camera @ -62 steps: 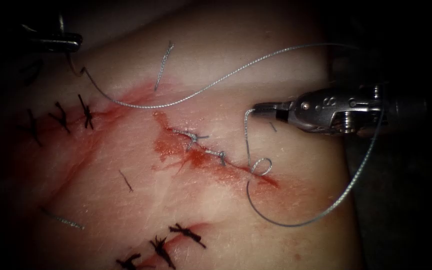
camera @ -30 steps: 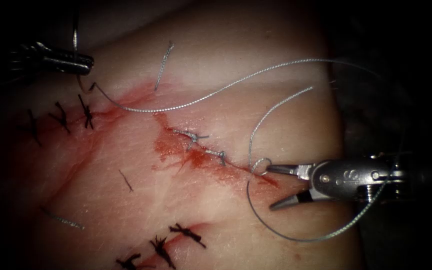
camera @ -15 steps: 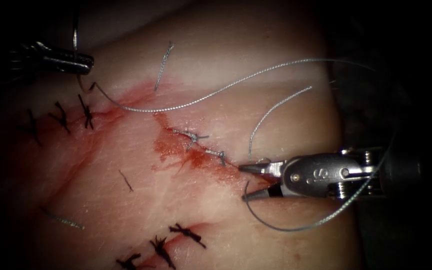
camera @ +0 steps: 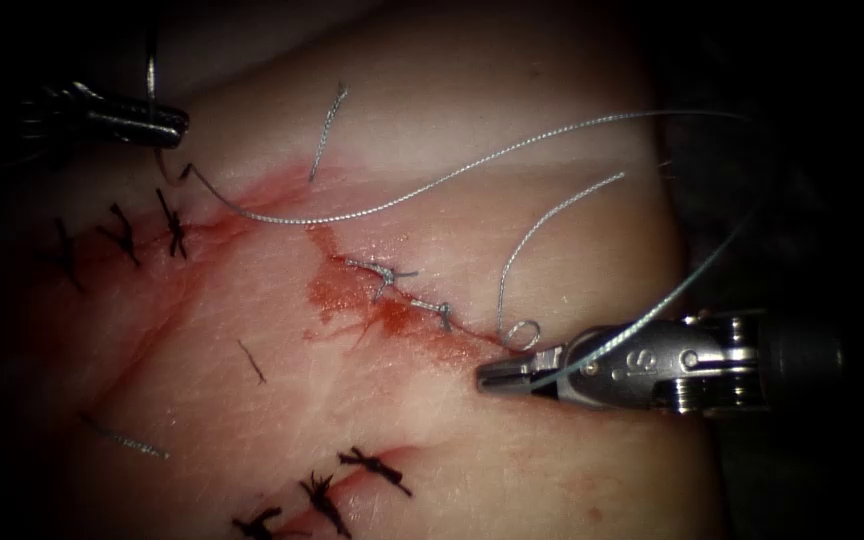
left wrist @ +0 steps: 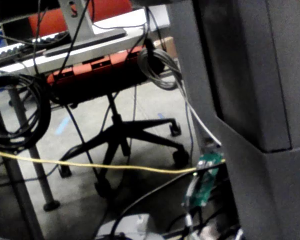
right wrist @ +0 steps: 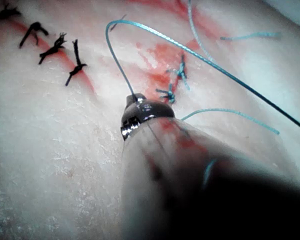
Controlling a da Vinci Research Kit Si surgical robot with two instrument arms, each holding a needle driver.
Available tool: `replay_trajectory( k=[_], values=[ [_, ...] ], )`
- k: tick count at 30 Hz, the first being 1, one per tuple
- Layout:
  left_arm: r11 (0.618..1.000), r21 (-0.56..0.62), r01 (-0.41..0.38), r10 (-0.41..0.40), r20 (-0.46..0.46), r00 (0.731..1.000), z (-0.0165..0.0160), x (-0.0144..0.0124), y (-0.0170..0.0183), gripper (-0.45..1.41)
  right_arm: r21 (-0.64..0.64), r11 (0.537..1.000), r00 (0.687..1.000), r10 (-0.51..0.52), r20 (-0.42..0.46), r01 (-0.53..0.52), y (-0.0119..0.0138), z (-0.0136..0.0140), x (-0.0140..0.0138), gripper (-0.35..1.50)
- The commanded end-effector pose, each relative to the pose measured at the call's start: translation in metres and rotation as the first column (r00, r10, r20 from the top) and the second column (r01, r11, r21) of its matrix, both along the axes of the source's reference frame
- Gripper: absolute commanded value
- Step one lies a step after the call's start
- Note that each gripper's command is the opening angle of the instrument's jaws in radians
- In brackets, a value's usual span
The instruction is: Wound Closure
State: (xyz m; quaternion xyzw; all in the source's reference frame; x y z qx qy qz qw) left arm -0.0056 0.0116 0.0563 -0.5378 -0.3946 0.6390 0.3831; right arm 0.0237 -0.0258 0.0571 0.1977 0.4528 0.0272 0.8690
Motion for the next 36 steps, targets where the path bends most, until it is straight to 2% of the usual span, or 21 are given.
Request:
replay_trajectory(
  k=[1, 2, 3, 7, 19, 20, 21, 23, 24, 26, 28, 33, 36],
  values=[
    [1.0, 0.001, -0.001, 0.001, 0.001, 1.0, 0.0005, -0.0004, -0.0001, -0.45, 0.036, 0.999, 1.0, 0.012, -0.012, -0.011, -0.0007, -0.0015, 0.0003, -0.35],
    [1.0, 0.001, -0.001, 0.001, 0.001, 1.0, 0.0005, -0.0004, -0.0001, -0.45, 0.082, 0.996, 0.999, 0.029, -0.025, -0.027, -0.0007, -0.0033, -0.0006, -0.35],
    [1.0, 0.001, -0.001, 0.001, 0.001, 1.0, 0.0005, -0.0004, -0.0001, -0.45, 0.082, 0.996, 0.999, 0.029, -0.025, -0.027, -0.0007, -0.0033, -0.0006, -0.35],
    [1.0, 0.001, 0.001, -0.001, -0.001, 1.0, 0.0005, -0.0004, 0.0, -0.45, 0.103, 0.993, 0.998, 0.061, -0.032, -0.058, 0.0, -0.0063, -0.0021, -0.35],
    [1.0, 0.001, 0.0, 0.0, 0.0, 1.0, 0.0005, -0.0003, 0.0, -0.45, 0.109, 0.992, 0.997, 0.063, -0.042, -0.059, 0.0005, -0.0064, -0.0029, -0.35],
    [1.0, 0.001, 0.002, -0.002, -0.002, 1.0, 0.0005, -0.0003, 0.0, -0.45, 0.103, 0.992, 0.997, 0.074, -0.038, -0.07, 0.0006, -0.0062, -0.0026, -0.08],
    [1.0, 0.0, 0.005, -0.005, -0.003, 1.0, 0.0005, -0.0003, 0.0, -0.45, 0.099, 0.992, 0.996, 0.081, -0.036, -0.077, 0.0006, -0.0061, -0.0024, 0.34],
    [1.0, -0.012, 0.008, -0.008, -0.005, 1.0, 0.0006, -0.0003, 0.0, -0.45, 0.099, 0.991, 0.995, 0.09, -0.041, -0.085, 0.0008, -0.0059, -0.0022, 0.93],
    [0.998, -0.054, 0.009, -0.01, -0.011, 1.0, 0.0006, -0.0002, 0.0002, -0.45, 0.1, 0.991, 0.995, 0.09, -0.041, -0.086, 0.0009, -0.0058, -0.0023, 1.15],
    [0.997, -0.079, 0.014, -0.015, -0.015, 1.0, 0.0005, -0.0001, 0.0002, -0.45, 0.097, 0.991, 0.995, 0.095, -0.043, -0.09, 0.0009, -0.0058, -0.0026, 1.16],
    [0.986, -0.161, 0.03, -0.035, -0.03, 0.999, 0.0002, 0.0004, 0.0006, -0.45, 0.085, 0.991, 0.993, 0.111, -0.04, -0.107, 0.0009, -0.0058, -0.0031, 1.15],
    [0.975, -0.219, 0.025, -0.036, -0.045, 0.998, -0.0011, 0.0023, 0.002, -0.45, 0.086, 0.988, 0.991, 0.131, -0.032, -0.128, 0.0013, -0.0053, -0.0044, 1.11],
    [0.97, -0.241, 0.024, -0.042, -0.069, 0.997, -0.0012, 0.0027, 0.0022, -0.45, 0.082, 0.987, 0.99, 0.138, -0.03, -0.135, 0.0016, -0.0047, -0.0047, 0.94]
  ],
)
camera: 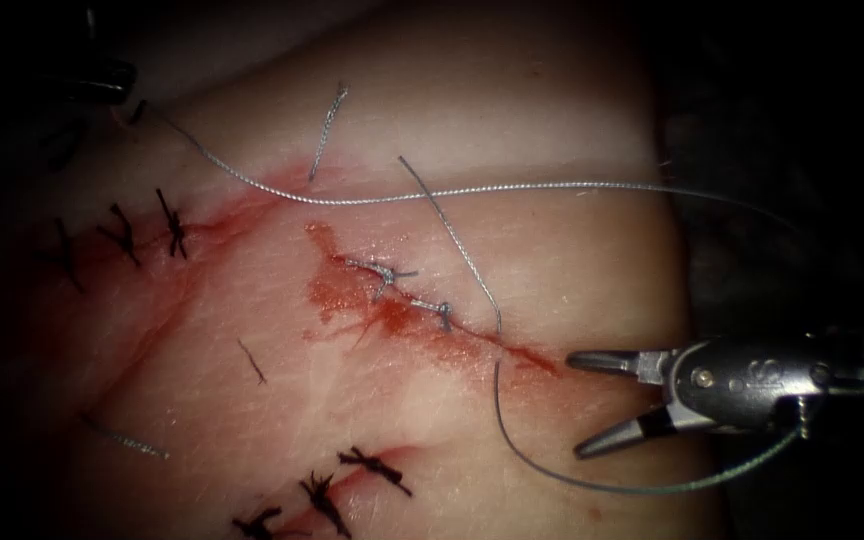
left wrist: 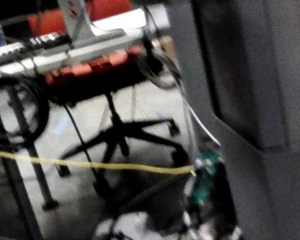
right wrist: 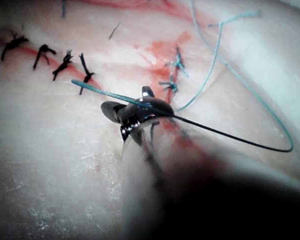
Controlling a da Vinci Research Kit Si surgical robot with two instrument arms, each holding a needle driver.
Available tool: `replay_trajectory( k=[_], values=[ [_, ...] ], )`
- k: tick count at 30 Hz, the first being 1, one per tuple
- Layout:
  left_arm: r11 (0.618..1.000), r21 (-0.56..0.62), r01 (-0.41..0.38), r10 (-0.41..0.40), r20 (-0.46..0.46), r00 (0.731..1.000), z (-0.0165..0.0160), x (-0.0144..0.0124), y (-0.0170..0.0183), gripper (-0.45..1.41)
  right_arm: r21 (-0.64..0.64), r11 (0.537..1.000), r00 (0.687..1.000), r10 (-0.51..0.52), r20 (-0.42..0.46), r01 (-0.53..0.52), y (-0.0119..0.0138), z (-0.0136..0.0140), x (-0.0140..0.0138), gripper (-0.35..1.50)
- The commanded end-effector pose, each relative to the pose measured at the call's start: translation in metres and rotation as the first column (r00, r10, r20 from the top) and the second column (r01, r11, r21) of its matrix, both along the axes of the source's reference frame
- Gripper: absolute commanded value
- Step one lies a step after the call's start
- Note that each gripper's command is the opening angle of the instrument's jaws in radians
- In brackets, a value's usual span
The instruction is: Wound Closure
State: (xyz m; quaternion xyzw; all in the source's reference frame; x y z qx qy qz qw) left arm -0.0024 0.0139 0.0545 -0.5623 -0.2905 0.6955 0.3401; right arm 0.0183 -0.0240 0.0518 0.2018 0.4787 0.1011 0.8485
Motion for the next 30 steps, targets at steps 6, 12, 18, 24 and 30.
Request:
replay_trajectory(
  k=[6, 12, 18, 24, 30],
  values=[
    [0.991, -0.136, -0.004, 0.0, -0.024, 1.0, 0.0007, -0.0009, 0.0, -0.45, -0.178, 0.982, 0.998, -0.058, -0.009, 0.055, -0.0006, 0.0047, 0.0019, 1.15],
    [0.945, -0.326, 0.001, -0.022, -0.063, 0.998, 0.0001, -0.0005, 0.0008, -0.45, -0.307, 0.944, 0.992, -0.126, 0.012, 0.123, -0.0006, 0.0063, 0.0033, 0.78],
    [0.921, -0.388, 0.033, -0.069, -0.079, 0.994, -0.0002, -0.0002, 0.0012, -0.45, -0.343, 0.929, 0.99, -0.142, 0.011, 0.137, -0.0003, 0.0056, 0.0047, 0.59],
    [0.91, -0.41, 0.062, -0.104, -0.081, 0.991, -0.0007, 0.0, 0.0016, -0.45, -0.352, 0.927, 0.99, -0.137, 0.017, 0.134, -0.0011, 0.0055, 0.0062, 0.49],
    [0.911, -0.408, 0.063, -0.103, -0.077, 0.992, -0.0007, 0.0, 0.0016, -0.45, -0.37, 0.918, 0.99, -0.142, 0.026, 0.141, -0.0025, 0.0066, 0.0068, 0.74]
  ],
)
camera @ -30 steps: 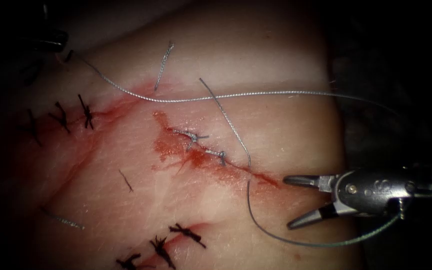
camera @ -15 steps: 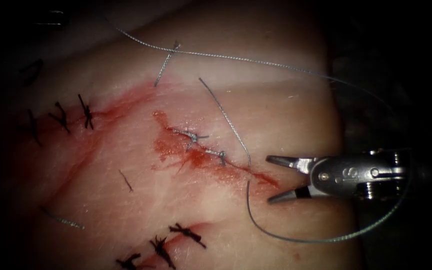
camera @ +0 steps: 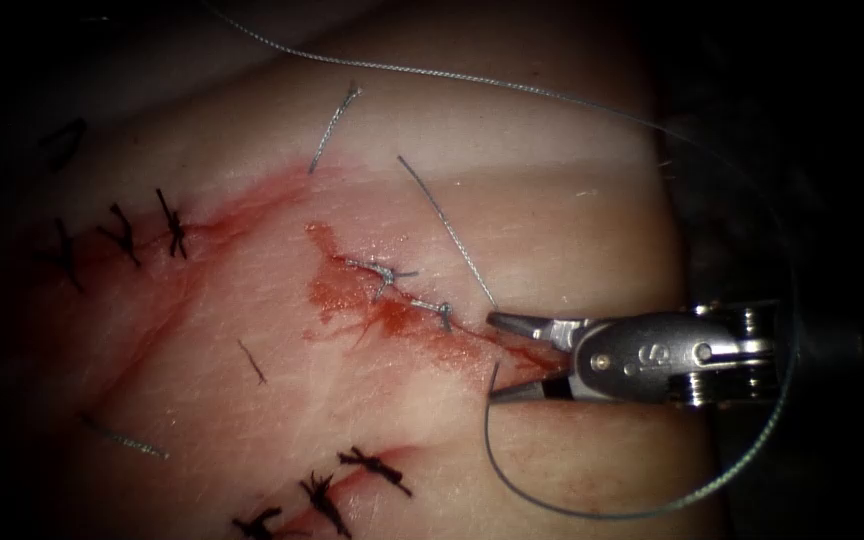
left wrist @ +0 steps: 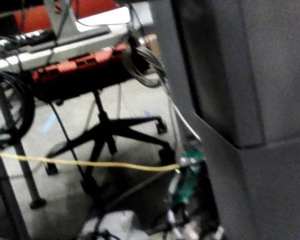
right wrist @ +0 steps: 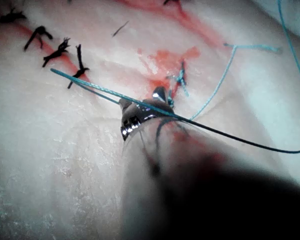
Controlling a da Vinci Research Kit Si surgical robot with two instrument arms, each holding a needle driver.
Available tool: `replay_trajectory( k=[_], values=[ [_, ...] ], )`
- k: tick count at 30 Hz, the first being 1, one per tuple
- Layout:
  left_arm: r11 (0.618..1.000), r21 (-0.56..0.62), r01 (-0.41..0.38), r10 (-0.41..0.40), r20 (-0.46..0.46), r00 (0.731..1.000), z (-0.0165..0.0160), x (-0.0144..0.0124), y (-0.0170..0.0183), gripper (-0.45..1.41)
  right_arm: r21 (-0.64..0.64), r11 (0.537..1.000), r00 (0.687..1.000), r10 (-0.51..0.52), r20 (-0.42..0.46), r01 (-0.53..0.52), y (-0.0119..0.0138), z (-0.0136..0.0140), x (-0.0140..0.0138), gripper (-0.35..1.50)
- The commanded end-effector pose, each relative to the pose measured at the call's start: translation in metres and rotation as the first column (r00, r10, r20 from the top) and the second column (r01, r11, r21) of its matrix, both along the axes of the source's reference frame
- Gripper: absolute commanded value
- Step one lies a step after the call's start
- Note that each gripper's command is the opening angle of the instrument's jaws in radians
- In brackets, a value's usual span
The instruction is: Wound Closure
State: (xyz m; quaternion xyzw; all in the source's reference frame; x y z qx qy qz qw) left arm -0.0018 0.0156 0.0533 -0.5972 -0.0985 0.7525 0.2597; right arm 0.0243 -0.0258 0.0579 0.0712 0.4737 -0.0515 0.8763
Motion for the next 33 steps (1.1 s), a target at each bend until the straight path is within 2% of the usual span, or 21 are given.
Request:
replay_trajectory(
  k=[1, 4, 6, 8, 10, 12, 13, 14, 16, 17, 33],
  values=[
    [1.0, 0.001, -0.001, 0.001, 0.003, 1.0, 0.0006, -0.0005, -0.0001, -0.45, 0.0, 1.0, 1.0, -0.003, -0.001, 0.003, -0.0006, 0.0005, 0.0008, 0.74],
    [1.0, 0.001, -0.005, 0.005, 0.005, 1.0, 0.0006, -0.0006, -0.0002, -0.45, 0.013, 0.999, 1.0, -0.029, -0.007, 0.029, -0.001, 0.0009, 0.0012, 0.54],
    [1.0, 0.001, -0.005, 0.005, 0.005, 1.0, 0.0005, -0.0006, -0.0002, -0.45, 0.015, 0.999, 1.0, -0.03, -0.007, 0.031, -0.0009, 0.0009, 0.0013, 0.22],
    [1.0, 0.002, -0.009, 0.009, 0.008, 1.0, 0.0005, -0.0006, -0.0002, -0.45, 0.018, 0.999, 0.999, -0.034, -0.009, 0.034, -0.0008, 0.0008, 0.0012, 0.24],
    [1.0, 0.001, -0.009, 0.009, 0.008, 1.0, 0.0005, -0.0006, -0.0002, -0.45, 0.022, 0.999, 0.999, -0.035, -0.008, 0.035, -0.0006, 0.0005, 0.0008, 0.36],
    [1.0, 0.001, -0.011, 0.011, 0.01, 1.0, 0.0006, -0.0007, -0.0003, -0.45, 0.012, 0.999, 0.999, -0.047, 0.003, 0.047, -0.0006, 0.0004, 0.0006, 0.36],
    [1.0, 0.001, -0.01, 0.01, 0.009, 1.0, 0.0006, -0.0007, -0.0003, -0.45, 0.006, 0.999, 0.998, -0.054, 0.013, 0.054, -0.0006, 0.0005, 0.0006, 0.31],
    [1.0, 0.0, -0.012, 0.012, 0.01, 1.0, 0.0007, -0.0008, -0.0004, -0.45, 0.0, 0.998, 0.998, -0.061, 0.024, 0.061, -0.0006, 0.0006, 0.0008, 0.14],
    [1.0, -0.001, -0.013, 0.013, 0.012, 1.0, 0.0008, -0.0009, -0.0005, -0.45, -0.001, 0.998, 0.998, -0.059, 0.025, 0.059, -0.0007, 0.0008, 0.0011, 0.14],
    [1.0, -0.001, -0.015, 0.015, 0.013, 1.0, 0.0008, -0.0009, -0.0005, -0.45, 0.0, 0.998, 0.998, -0.061, 0.025, 0.061, -0.0007, 0.0008, 0.0012, -0.35],
    [1.0, 0.002, -0.017, 0.017, 0.014, 1.0, 0.0006, -0.0007, -0.0004, -0.45, 0.048, 0.998, 0.999, -0.045, 0.029, 0.044, -0.0008, -0.0001, 0.0009, -0.35]
  ],
)
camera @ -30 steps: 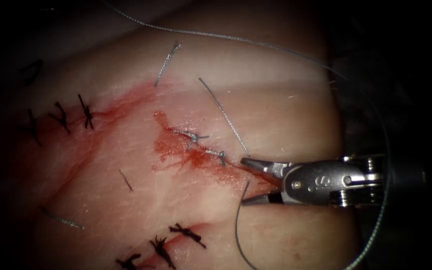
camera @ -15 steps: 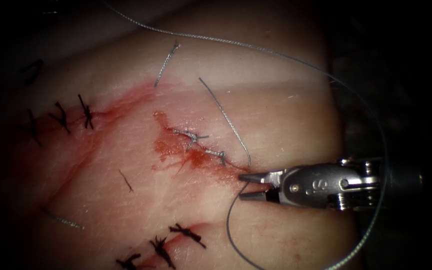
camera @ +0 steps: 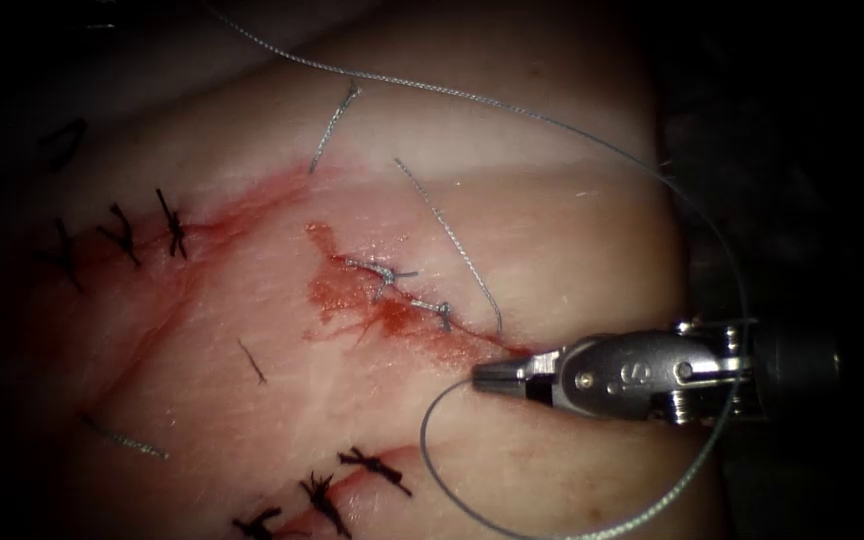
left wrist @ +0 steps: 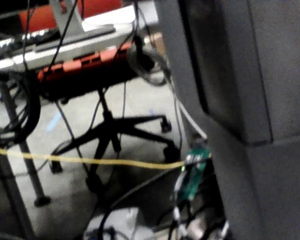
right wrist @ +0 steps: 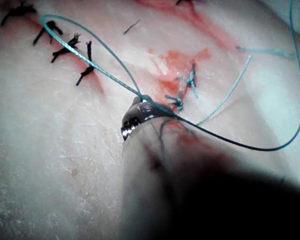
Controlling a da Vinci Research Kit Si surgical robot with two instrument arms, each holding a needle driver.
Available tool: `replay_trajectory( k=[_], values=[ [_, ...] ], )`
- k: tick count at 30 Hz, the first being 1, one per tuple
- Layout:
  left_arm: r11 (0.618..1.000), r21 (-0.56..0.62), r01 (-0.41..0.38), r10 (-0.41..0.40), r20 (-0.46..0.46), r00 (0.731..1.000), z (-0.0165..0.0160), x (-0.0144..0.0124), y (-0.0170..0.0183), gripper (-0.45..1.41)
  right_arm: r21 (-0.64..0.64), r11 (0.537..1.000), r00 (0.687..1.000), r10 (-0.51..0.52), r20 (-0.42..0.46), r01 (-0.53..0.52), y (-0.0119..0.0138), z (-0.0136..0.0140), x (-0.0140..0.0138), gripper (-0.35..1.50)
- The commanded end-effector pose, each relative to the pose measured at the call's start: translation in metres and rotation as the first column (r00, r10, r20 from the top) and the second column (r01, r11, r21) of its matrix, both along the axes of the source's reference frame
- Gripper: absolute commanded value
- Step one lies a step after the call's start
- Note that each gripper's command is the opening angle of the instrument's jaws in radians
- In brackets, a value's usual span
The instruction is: Wound Closure
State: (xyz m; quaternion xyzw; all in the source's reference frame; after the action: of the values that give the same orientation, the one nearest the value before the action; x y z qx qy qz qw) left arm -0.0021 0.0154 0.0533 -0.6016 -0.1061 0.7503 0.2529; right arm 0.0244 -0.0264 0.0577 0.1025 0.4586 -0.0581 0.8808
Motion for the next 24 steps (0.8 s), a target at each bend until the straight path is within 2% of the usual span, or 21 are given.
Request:
replay_trajectory(
  k=[1, 15, 22, 23, 24],
  values=[
    [1.0, 0.001, 0.0, 0.0, 0.0, 1.0, 0.0005, -0.0005, -0.0001, -0.45, 0.007, 1.0, 1.0, 0.002, -0.001, -0.002, -0.0002, -0.0002, 0.0008, -0.35],
    [1.0, -0.001, 0.0, 0.0, 0.003, 1.0, 0.0006, -0.0003, -0.0001, -0.45, 0.042, 0.999, 1.0, -0.013, -0.007, 0.014, -0.0011, -0.0017, 0.0003, -0.35],
    [1.0, -0.009, -0.014, 0.013, -0.013, 1.0, 0.0017, -0.0002, -0.0006, -0.45, 0.049, 0.999, 1.0, -0.014, -0.006, 0.014, -0.0014, -0.002, 0.0008, -0.35],
    [1.0, -0.008, -0.024, 0.024, -0.031, 0.999, 0.002, -0.0003, -0.0008, -0.45, 0.052, 0.999, 1.0, -0.006, -0.002, 0.006, -0.0012, -0.0019, 0.001, 0.19],
    [0.999, 0.002, -0.045, 0.045, -0.063, 0.997, 0.0025, -0.0004, -0.0013, -0.45, 0.066, 0.998, 1.0, 0.005, 0.003, -0.005, -0.0011, -0.0018, 0.001, 0.61]
  ],
)
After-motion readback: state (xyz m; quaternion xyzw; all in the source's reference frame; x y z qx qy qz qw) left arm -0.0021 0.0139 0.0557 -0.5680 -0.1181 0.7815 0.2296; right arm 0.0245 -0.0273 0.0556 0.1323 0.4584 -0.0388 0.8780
